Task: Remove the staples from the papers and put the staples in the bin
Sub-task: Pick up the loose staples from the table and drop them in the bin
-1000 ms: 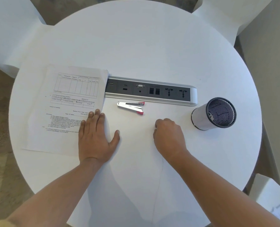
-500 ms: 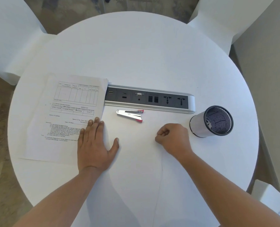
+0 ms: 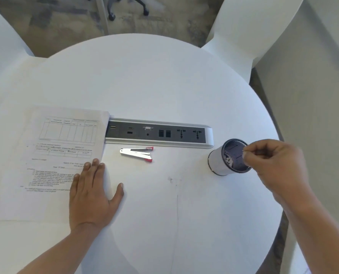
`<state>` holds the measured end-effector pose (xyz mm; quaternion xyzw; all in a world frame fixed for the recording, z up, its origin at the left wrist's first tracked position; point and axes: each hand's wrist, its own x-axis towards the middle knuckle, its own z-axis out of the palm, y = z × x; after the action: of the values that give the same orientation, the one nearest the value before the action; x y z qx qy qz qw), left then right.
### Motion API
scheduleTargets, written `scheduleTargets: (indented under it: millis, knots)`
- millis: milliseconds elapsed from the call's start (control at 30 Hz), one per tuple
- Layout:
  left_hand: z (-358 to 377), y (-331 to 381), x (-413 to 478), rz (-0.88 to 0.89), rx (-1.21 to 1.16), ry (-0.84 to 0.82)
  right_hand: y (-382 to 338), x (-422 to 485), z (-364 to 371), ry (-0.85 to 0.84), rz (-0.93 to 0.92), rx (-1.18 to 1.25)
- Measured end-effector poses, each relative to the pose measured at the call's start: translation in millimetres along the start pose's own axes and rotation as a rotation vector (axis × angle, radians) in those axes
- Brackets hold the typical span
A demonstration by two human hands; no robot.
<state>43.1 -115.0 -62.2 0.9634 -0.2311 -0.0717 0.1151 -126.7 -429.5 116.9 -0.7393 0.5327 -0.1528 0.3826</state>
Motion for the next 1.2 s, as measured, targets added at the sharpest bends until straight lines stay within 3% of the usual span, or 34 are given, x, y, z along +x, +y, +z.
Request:
scheduleTargets:
  millis: [333, 667, 900, 1100, 1200]
  knots:
    - [1, 0, -1, 0.009, 0.0, 0.028, 11, 24, 0, -0.087, -0.151, -0.474]
    - [1, 0, -1, 0.014, 0.009, 0.014, 9, 22, 1, -0.073, -0.177, -0.376]
    - [1, 1, -1, 0.004, 0.002, 0.024, 9, 23, 7, -0.1, -0.074, -0.214]
    - [0, 2, 0, 0.006, -0.004, 0.033, 2, 12, 13, -0.06, -0.158, -0.263]
    - [-1, 1, -1, 0.006, -0.006, 0.041, -6, -2, 32, -0.117, -0.231, -0.234]
